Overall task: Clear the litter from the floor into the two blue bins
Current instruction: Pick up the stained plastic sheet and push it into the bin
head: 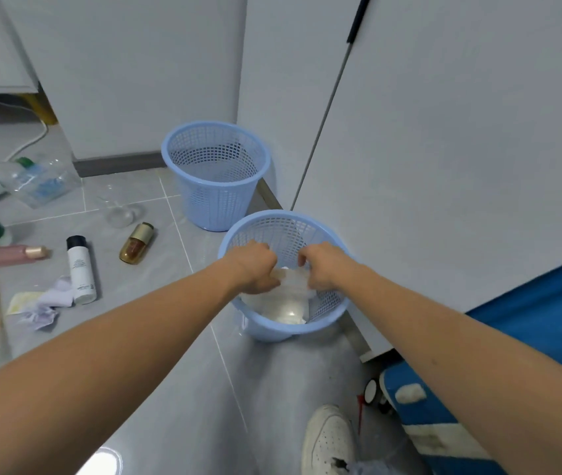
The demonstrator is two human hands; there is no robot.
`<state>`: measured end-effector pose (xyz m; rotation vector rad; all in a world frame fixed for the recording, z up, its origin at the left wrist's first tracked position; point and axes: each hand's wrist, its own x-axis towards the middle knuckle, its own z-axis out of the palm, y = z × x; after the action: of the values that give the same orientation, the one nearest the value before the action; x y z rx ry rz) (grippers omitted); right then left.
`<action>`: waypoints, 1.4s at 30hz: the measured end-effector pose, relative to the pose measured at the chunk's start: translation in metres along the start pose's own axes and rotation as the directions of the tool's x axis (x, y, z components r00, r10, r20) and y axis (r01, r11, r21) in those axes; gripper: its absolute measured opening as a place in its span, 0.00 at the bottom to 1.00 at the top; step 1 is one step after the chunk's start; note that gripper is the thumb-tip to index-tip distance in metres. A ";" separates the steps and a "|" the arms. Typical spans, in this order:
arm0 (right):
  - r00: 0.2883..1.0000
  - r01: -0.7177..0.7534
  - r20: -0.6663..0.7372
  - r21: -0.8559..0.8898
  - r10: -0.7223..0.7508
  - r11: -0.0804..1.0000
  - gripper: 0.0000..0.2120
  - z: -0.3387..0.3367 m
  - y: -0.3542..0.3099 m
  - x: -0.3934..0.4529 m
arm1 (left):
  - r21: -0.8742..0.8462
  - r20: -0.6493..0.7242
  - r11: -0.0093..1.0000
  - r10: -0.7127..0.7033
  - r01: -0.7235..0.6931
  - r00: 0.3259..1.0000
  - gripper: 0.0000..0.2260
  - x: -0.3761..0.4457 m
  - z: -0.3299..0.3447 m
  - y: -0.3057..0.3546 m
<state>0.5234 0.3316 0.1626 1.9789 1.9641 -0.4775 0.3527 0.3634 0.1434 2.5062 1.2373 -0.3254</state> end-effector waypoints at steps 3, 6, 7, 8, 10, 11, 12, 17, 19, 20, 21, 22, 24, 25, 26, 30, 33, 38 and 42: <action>0.988 -0.010 -0.151 -0.003 0.009 1.000 0.15 -0.020 -0.012 -0.027 | -0.065 -0.107 0.997 0.021 -0.028 0.994 0.22 -0.034 -0.009 -0.003; 0.952 0.014 -0.302 -0.097 -0.043 0.995 0.16 -0.034 -0.033 -0.054 | -0.094 -0.229 0.994 0.038 -0.061 0.973 0.23 -0.073 -0.016 -0.009; 0.937 0.022 -0.344 -0.116 -0.061 0.993 0.15 -0.037 -0.043 -0.062 | -0.097 -0.254 0.993 0.035 -0.061 0.967 0.23 -0.087 -0.018 -0.012; 0.924 0.027 -0.377 -0.112 -0.068 0.993 0.15 -0.041 -0.054 -0.070 | -0.103 -0.271 0.993 0.024 -0.054 0.962 0.23 -0.101 -0.020 -0.017; 0.915 0.045 -0.398 -0.077 -0.072 0.996 0.14 -0.048 -0.078 -0.085 | -0.136 -0.310 0.990 -0.010 -0.034 0.951 0.22 -0.131 -0.023 -0.028; 0.917 0.058 -0.392 -0.060 -0.077 0.997 0.13 -0.052 -0.089 -0.092 | -0.159 -0.331 0.987 -0.030 -0.024 0.943 0.23 -0.146 -0.024 -0.033; 0.919 0.072 -0.384 -0.048 -0.085 0.996 0.12 -0.053 -0.101 -0.097 | -0.183 -0.351 0.983 -0.054 -0.011 0.935 0.23 -0.164 -0.025 -0.038; 0.893 0.229 -0.396 -0.005 -0.213 0.973 0.09 -0.043 -0.187 -0.113 | -0.307 -0.388 0.945 -0.233 0.113 0.892 0.23 -0.244 -0.009 -0.087; 0.876 0.307 -0.388 -0.011 -0.287 0.952 0.08 -0.037 -0.234 -0.113 | -0.348 -0.406 0.922 -0.309 0.168 0.860 0.22 -0.273 -0.001 -0.117; 0.863 0.345 -0.388 -0.015 -0.323 0.939 0.09 -0.035 -0.258 -0.110 | -0.369 -0.418 0.908 -0.353 0.198 0.837 0.21 -0.287 0.000 -0.133; 0.844 0.391 -0.394 -0.010 -0.363 0.920 0.09 -0.033 -0.281 -0.106 | -0.392 -0.427 0.891 -0.398 0.231 0.812 0.21 -0.300 0.003 -0.151; 0.827 0.433 -0.399 0.001 -0.397 0.901 0.09 -0.029 -0.305 -0.101 | -0.414 -0.439 0.873 -0.441 0.259 0.783 0.21 -0.314 0.006 -0.169; 0.804 0.498 -0.394 0.035 -0.446 0.867 0.09 -0.013 -0.350 -0.090 | -0.450 -0.458 0.837 -0.516 0.313 0.724 0.22 -0.340 0.021 -0.204; 0.792 0.530 -0.386 0.051 -0.472 0.847 0.09 -0.001 -0.370 -0.086 | -0.471 -0.450 0.811 -0.560 0.348 0.695 0.21 -0.355 0.034 -0.221; 0.781 0.558 -0.379 0.065 -0.497 0.827 0.08 0.014 -0.388 -0.082 | -0.490 -0.429 0.780 -0.605 0.390 0.670 0.20 -0.371 0.049 -0.234; 0.728 0.662 -0.312 0.092 -0.610 0.744 0.07 0.073 -0.438 -0.077 | -0.516 -0.331 0.658 -0.743 0.548 0.582 0.19 -0.427 0.107 -0.269; 0.713 0.692 -0.292 0.148 -0.637 0.707 0.07 0.088 -0.453 -0.074 | -0.563 -0.288 0.572 -0.812 0.596 0.507 0.17 -0.450 0.125 -0.279; 0.750 0.657 -0.263 0.191 -0.607 0.729 0.08 0.050 -0.432 -0.085 | -0.583 -0.245 0.513 -0.850 0.630 0.465 0.16 -0.453 0.098 -0.260; 0.806 0.591 -0.201 0.218 -0.557 0.776 0.09 -0.007 -0.385 -0.104 | -0.587 -0.197 0.500 -0.851 0.637 0.486 0.16 -0.442 0.032 -0.228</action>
<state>0.1387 0.2456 0.2206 1.5235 2.7207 -0.8220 -0.0958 0.1609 0.2221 1.4938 2.3154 0.3936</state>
